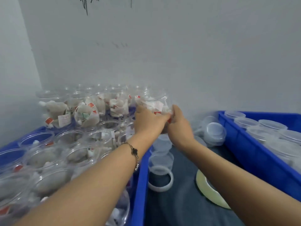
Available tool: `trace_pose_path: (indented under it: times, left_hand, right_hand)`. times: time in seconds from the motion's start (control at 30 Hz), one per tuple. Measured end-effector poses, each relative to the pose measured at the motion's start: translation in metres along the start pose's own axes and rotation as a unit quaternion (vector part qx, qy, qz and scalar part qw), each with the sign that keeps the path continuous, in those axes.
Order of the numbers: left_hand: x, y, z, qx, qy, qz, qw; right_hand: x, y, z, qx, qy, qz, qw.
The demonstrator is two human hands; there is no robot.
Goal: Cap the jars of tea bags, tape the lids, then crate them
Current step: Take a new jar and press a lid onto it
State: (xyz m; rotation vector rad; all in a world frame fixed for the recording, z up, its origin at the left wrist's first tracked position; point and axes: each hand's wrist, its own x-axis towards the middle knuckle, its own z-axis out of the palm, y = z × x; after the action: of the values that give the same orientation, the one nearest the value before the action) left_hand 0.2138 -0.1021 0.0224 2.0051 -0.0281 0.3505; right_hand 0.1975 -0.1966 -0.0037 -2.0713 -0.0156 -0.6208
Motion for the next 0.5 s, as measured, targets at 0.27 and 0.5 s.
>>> trace_pose_path:
  times: [0.27, 0.5]
  left_hand:
    - [-0.099, 0.027, 0.053, -0.047, -0.018, -0.044, 0.998]
    - [-0.176, -0.031, 0.092, -0.009, 0.021, -0.096, 0.995]
  right_hand:
    - [-0.098, 0.033, -0.055, 0.092, 0.040, 0.053, 0.993]
    - [-0.164, 0.078, -0.057, 0.116, 0.007, 0.124, 0.985]
